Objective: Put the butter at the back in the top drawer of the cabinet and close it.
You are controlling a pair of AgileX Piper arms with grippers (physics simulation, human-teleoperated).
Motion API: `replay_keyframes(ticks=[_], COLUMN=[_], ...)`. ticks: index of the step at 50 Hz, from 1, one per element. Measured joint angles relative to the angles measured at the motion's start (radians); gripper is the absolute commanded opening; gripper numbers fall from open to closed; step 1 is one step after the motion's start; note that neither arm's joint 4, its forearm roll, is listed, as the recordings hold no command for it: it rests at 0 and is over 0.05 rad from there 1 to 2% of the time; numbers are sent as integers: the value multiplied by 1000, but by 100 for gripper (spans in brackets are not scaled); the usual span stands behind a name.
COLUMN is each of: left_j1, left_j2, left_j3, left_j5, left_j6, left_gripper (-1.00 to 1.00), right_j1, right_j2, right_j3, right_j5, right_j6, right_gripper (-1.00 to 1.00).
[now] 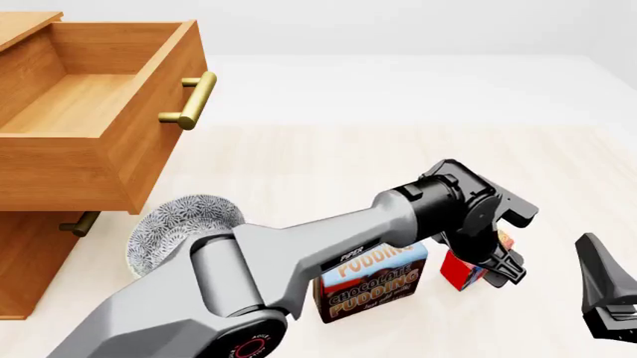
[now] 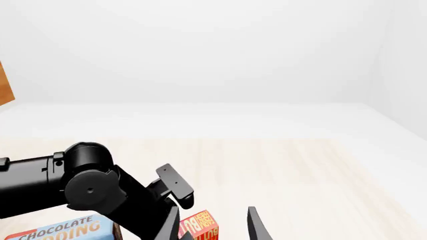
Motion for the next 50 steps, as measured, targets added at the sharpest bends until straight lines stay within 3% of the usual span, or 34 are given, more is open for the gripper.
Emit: replay_keyframes(ticks=[14, 15, 50], left_j1=[1, 1, 4], left_j2=[13, 14, -13], left_j3=[-1, -1, 45], left_j5=[-7, -8, -25], left_j6=[-12, -12, -18], left_gripper=[100, -100, -100], right_j1=[0, 0, 0], right_j2=[0, 0, 0], right_j3=[0, 0, 0], right_j5=[0, 0, 0], right_j6=[0, 0, 0], right_gripper=[100, 100, 100])
